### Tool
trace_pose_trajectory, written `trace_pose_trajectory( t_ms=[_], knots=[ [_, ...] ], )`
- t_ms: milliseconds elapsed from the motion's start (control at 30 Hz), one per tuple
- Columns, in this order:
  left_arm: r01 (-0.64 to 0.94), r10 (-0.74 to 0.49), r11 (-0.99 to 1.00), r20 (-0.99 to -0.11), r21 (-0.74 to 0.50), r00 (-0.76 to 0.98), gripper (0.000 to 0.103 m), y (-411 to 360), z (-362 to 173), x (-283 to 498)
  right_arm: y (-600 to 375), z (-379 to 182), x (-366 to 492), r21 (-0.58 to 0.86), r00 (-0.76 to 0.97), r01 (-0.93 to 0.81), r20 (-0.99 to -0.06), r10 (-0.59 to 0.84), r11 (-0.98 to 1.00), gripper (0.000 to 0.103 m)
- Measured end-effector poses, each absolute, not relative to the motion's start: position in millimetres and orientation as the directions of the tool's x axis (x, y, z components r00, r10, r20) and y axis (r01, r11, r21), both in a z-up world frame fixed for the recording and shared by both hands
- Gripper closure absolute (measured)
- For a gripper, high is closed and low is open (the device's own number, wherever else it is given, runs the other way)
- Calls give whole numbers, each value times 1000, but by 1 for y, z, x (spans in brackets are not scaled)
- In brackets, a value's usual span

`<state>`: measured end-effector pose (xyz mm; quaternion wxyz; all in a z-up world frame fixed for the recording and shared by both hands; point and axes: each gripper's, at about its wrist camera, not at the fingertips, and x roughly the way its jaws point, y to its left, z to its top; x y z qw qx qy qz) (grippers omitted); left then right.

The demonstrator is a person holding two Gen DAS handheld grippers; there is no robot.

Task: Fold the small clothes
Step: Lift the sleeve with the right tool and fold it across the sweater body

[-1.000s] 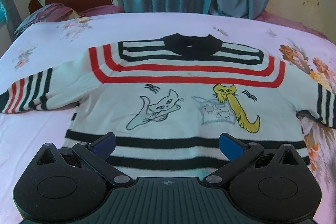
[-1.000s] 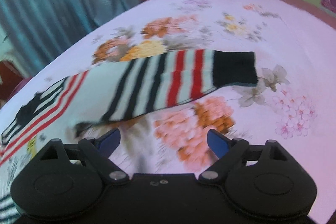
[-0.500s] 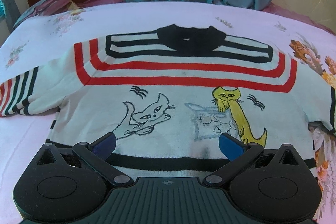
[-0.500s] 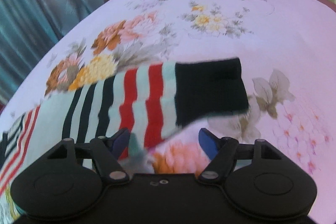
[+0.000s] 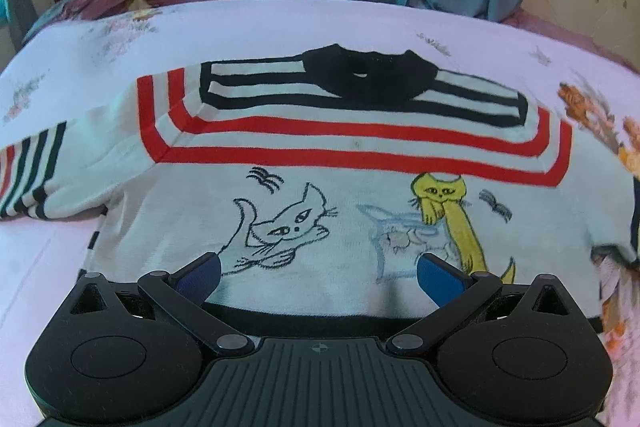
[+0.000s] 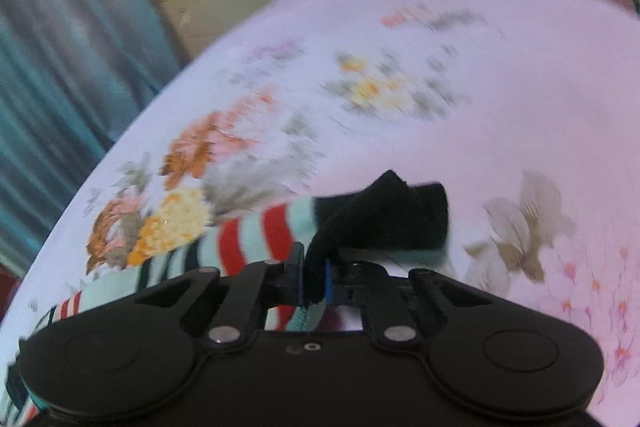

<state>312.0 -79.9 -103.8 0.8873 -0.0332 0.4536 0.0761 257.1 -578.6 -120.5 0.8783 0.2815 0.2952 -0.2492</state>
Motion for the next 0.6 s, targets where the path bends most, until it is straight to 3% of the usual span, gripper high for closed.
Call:
trace_pose_trajectory(
  t_ms=[200, 400, 600],
  knots=[
    [-169, 103, 986, -797, 1, 595, 0, -70, -96, 315, -523, -84, 282, 320, 801, 406, -575, -165, 856, 94],
    [-140, 109, 990, -761, 24, 639, 0, -48, -84, 316, -427, -63, 320, 329, 843, 142, -535, 60, 934, 94],
    [-156, 11, 982, -788, -108, 616, 0, -1, -85, 323, -306, -85, 348, 317, 762, -63, -597, 251, 946, 94]
  ],
)
